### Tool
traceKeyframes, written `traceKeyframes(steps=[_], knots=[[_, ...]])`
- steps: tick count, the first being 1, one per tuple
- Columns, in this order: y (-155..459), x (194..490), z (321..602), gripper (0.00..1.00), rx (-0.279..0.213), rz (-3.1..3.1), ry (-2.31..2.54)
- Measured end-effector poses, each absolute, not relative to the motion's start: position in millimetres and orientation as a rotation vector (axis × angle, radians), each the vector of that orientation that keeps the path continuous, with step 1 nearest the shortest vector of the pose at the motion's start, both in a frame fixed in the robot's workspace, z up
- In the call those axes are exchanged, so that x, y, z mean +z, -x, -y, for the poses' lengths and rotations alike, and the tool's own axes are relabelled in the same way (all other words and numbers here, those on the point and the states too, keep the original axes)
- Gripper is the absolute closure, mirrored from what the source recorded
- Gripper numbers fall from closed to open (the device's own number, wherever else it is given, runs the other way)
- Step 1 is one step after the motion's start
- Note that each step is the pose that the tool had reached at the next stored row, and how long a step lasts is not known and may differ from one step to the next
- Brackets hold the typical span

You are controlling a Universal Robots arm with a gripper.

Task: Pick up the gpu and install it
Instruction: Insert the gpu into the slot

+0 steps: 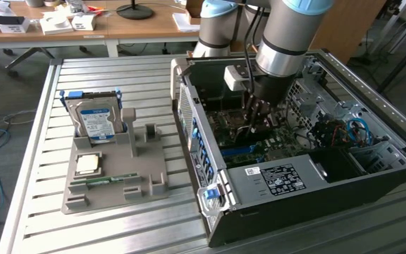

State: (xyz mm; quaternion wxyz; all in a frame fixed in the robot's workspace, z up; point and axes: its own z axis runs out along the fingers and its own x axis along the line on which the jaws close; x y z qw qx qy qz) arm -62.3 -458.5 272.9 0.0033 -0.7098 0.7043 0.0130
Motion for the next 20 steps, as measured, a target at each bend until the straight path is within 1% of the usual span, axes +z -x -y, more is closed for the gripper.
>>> traceKeyframes(steps=[20], knots=[[65.8, 267.4, 458.4, 0.74, 0.041, -2.208, 2.225]])
